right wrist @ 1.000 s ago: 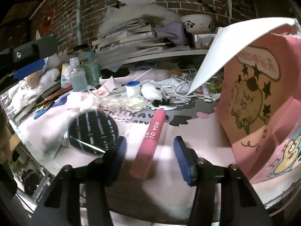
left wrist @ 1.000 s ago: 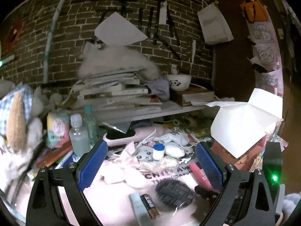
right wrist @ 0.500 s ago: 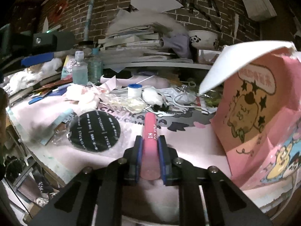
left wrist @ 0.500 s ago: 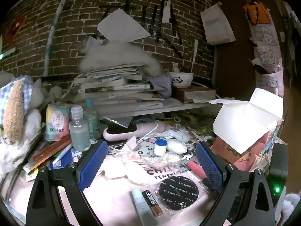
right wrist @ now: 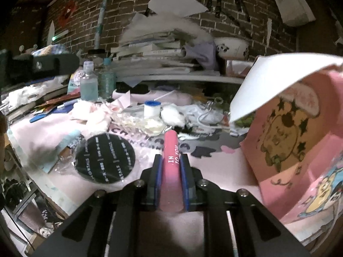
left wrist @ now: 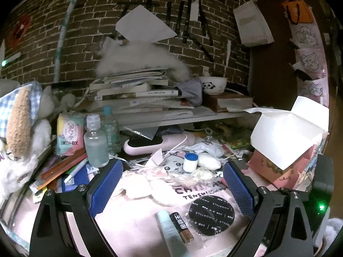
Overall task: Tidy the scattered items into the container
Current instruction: 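Carry the pink tube with the right tool into the white box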
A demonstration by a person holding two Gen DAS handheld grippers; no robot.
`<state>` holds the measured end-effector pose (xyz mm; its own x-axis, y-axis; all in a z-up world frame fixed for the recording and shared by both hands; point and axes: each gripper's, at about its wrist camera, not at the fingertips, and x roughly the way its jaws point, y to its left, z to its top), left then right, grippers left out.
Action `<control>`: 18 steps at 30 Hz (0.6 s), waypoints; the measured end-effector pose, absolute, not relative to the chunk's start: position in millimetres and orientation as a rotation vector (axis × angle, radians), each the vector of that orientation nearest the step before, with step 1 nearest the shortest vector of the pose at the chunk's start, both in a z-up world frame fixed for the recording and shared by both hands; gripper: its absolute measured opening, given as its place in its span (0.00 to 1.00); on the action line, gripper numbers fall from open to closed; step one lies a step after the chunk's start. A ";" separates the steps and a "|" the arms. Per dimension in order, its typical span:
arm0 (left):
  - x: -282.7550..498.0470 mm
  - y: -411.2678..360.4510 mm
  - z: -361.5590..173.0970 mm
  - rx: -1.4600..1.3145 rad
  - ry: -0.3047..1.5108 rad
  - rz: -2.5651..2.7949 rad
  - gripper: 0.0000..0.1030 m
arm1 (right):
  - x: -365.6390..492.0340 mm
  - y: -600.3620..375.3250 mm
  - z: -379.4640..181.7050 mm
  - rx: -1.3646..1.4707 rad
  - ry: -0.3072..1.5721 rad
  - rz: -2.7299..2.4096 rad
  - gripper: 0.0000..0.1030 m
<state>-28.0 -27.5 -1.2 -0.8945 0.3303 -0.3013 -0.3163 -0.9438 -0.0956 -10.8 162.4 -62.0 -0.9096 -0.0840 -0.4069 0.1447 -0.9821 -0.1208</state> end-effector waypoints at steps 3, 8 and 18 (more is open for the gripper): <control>-28.5 -29.3 -1.8 -0.456 -0.069 2.782 0.91 | -5.3 157.1 -51.7 0.568 0.248 -2.942 0.13; -23.2 -41.3 -0.1 -0.442 -0.097 2.821 0.91 | 3.3 140.1 -31.8 0.464 0.281 -2.892 0.13; -18.0 -55.1 4.4 -0.435 -0.144 2.845 0.91 | 20.0 147.8 36.1 0.289 0.272 -2.860 0.13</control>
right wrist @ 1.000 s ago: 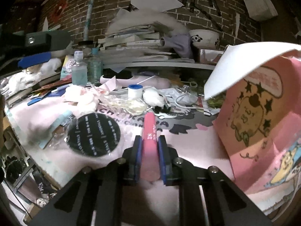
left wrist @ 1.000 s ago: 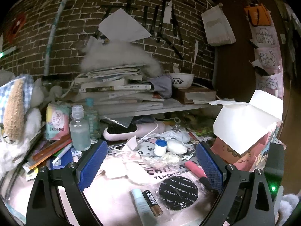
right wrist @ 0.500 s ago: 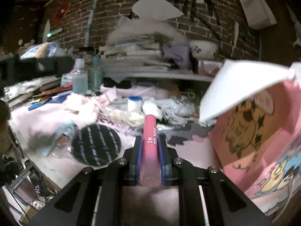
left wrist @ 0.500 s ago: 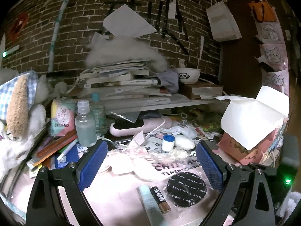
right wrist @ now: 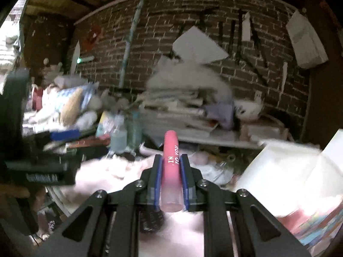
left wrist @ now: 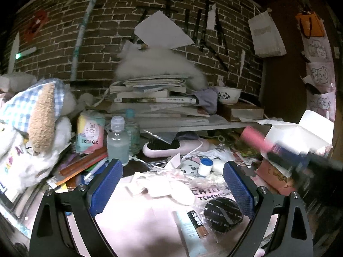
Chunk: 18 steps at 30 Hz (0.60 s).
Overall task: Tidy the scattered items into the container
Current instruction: 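Carry the pink tube with the right tool into the white box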
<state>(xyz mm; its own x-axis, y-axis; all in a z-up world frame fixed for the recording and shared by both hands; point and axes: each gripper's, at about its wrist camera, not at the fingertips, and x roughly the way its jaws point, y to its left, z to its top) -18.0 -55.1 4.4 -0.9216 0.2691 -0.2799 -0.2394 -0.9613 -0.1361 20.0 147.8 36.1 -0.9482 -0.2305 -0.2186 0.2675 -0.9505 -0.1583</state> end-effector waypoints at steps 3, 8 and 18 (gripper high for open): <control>-17.5 -52.3 5.4 -0.437 -0.136 2.833 0.91 | 17.3 175.4 62.8 0.322 0.267 -2.891 0.13; -18.3 -44.6 5.9 -0.442 -0.129 2.807 0.91 | -0.6 229.9 91.1 0.527 0.308 -2.959 0.13; -24.5 -26.6 3.4 -0.471 -0.099 2.768 0.91 | -55.2 295.6 79.8 1.181 0.460 -2.865 0.13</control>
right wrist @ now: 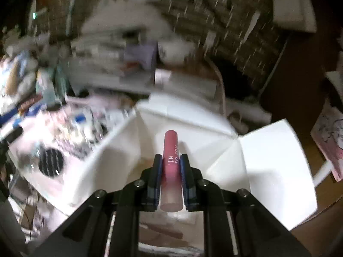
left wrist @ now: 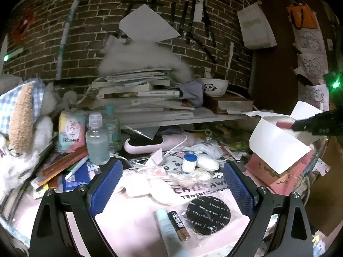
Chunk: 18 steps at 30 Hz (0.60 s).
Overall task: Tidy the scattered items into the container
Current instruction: 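Carry the pink tube with the right tool into the white box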
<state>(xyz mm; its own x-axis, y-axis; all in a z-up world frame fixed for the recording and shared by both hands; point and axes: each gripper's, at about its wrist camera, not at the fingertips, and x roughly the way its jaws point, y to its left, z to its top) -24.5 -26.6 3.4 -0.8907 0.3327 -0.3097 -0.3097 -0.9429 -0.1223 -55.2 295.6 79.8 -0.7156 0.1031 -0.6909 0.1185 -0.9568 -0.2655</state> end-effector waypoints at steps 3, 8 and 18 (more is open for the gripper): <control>-25.2 -23.9 3.3 -0.476 -0.096 2.764 0.91 | -72.1 303.0 71.6 1.340 0.453 -2.766 0.13; -26.2 -22.4 1.8 -0.490 -0.085 2.761 0.91 | -95.1 308.0 59.1 1.518 0.475 -2.652 0.13; -29.0 -20.1 -1.5 -0.531 -0.050 2.777 0.91 | -112.5 313.1 41.8 1.688 0.467 -2.509 0.14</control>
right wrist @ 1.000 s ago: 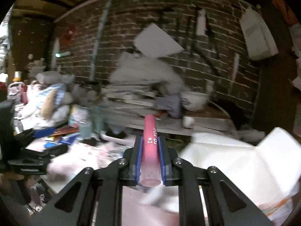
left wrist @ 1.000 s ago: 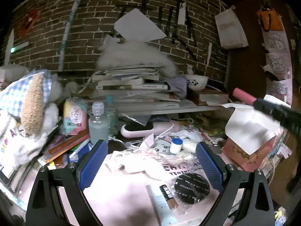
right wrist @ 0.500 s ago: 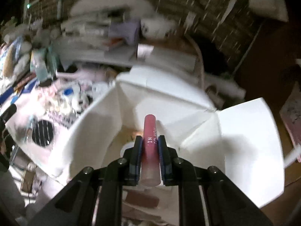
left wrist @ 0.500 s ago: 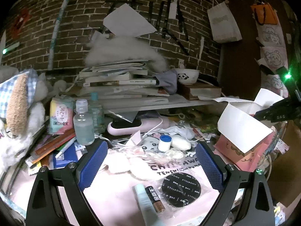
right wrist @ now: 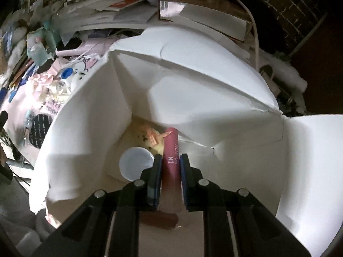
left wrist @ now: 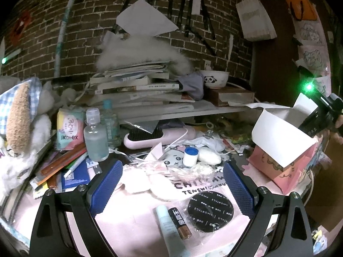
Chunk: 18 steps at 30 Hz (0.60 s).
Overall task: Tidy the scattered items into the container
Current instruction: 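Carry the pink tube with the right tool into the white box, then open the right tool to release the pink tube and withdraw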
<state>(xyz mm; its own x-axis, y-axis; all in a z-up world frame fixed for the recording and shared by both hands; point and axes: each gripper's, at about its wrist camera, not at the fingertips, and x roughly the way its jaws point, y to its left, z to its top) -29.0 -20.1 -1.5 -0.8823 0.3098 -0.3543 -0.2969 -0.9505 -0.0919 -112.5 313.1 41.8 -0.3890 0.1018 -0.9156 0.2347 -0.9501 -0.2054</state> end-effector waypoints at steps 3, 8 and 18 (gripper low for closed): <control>-30.1 -18.9 -2.9 -0.544 -0.038 2.780 0.91 | -109.9 312.8 42.7 1.686 0.472 -2.511 0.18; -31.4 -19.9 -5.7 -0.562 -0.033 2.784 0.91 | -97.9 313.6 60.1 1.556 0.446 -2.633 0.31; -31.5 -23.3 -13.5 -0.596 -0.030 2.790 0.91 | -39.2 252.7 105.5 0.874 0.400 -2.840 0.57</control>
<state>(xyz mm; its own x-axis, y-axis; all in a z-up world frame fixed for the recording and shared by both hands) -31.5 -23.3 -13.5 -0.8732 0.2824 -0.3971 -0.2738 -0.9585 -0.0795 -39.2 252.7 105.5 -0.8207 -0.0583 -0.5684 0.2131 -0.9542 -0.2098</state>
